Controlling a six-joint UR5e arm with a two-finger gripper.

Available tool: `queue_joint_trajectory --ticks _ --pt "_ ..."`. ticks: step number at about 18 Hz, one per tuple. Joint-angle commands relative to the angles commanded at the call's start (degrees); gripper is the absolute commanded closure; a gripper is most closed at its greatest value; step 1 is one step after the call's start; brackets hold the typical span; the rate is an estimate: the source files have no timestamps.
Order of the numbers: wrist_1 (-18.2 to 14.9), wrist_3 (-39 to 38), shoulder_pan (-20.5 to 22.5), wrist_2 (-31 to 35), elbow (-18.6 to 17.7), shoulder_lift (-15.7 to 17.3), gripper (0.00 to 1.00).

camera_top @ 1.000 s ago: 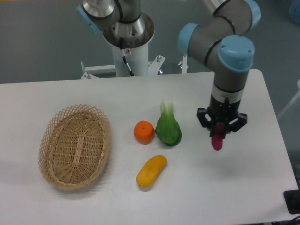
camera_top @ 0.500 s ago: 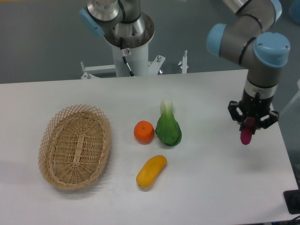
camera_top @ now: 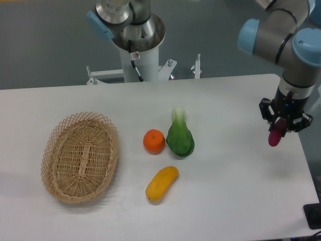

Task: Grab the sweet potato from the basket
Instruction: 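Carry the held sweet potato past the bok choy, away from the basket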

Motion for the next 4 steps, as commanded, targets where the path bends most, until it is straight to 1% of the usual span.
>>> queue_joint_trajectory --ticks 4 --pt "0.2 -0.1 -0.2 0.1 -0.4 0.1 0.88"
